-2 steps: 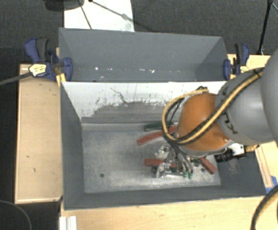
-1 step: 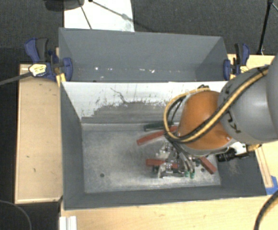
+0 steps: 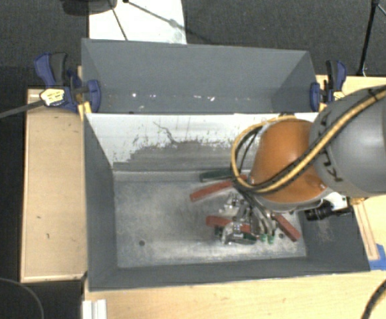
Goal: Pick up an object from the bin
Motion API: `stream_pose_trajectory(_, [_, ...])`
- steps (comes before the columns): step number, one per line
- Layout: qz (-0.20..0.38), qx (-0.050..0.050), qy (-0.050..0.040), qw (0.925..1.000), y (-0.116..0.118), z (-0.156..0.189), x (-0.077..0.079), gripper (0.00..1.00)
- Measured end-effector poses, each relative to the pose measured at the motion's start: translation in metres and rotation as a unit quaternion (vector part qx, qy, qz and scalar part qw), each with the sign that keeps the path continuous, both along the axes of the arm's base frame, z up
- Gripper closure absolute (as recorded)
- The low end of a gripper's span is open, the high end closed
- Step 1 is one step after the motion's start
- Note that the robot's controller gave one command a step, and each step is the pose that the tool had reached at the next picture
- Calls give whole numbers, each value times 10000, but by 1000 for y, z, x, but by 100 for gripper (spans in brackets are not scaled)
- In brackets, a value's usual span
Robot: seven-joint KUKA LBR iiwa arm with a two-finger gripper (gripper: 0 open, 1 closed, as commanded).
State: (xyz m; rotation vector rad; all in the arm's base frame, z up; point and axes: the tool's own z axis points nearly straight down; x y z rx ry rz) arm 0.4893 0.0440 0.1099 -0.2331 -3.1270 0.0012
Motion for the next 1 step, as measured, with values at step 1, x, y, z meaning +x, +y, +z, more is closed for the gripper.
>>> stream_pose_trajectory(1, [-1, 1, -5, 10000, 0, 22, 0, 100])
